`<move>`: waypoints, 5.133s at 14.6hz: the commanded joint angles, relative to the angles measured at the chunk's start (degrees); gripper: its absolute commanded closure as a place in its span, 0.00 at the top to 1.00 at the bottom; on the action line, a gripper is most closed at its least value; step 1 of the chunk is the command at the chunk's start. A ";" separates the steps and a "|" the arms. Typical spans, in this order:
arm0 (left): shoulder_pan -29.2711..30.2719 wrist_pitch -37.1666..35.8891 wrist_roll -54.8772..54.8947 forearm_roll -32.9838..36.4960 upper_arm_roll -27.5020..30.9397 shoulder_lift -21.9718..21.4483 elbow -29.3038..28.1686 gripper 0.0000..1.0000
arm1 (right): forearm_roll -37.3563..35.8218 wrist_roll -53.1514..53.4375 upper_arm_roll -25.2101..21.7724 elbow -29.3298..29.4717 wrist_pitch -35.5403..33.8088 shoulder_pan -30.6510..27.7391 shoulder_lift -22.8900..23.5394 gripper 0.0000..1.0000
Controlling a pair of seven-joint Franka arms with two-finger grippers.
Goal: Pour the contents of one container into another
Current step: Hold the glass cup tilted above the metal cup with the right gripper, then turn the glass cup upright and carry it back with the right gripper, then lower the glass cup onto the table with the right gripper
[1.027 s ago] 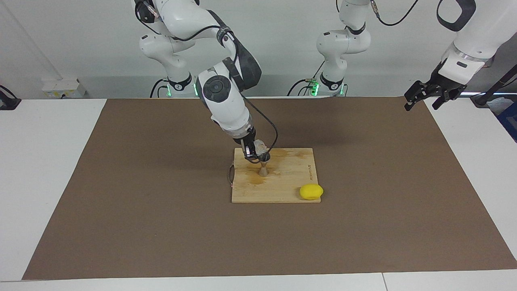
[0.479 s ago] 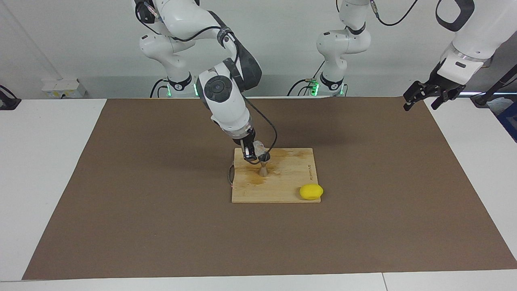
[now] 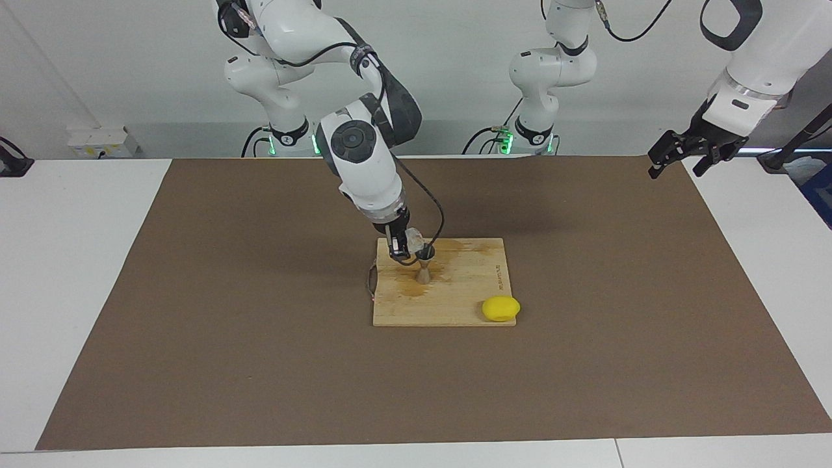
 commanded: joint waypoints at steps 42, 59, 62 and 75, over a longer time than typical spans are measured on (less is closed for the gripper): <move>-1.58 -0.87 -3.95 1.20 0.37 -0.22 0.76 1.00 | 55.07 -55.18 -0.06 -23.04 7.65 -24.08 -9.28 0.00; -3.07 -0.95 -5.28 1.20 -0.08 -0.39 0.67 1.00 | 56.74 -74.08 -0.06 -23.22 -4.30 -38.26 3.64 0.00; -3.07 -0.78 -5.28 1.20 -0.08 -0.39 0.67 1.00 | 56.75 -74.09 -0.15 -23.14 -4.12 -37.28 3.64 0.00; -2.98 -0.69 -5.72 1.20 -0.08 -0.39 0.67 1.00 | 54.81 -76.55 -0.32 -25.86 -2.89 -38.42 3.82 0.00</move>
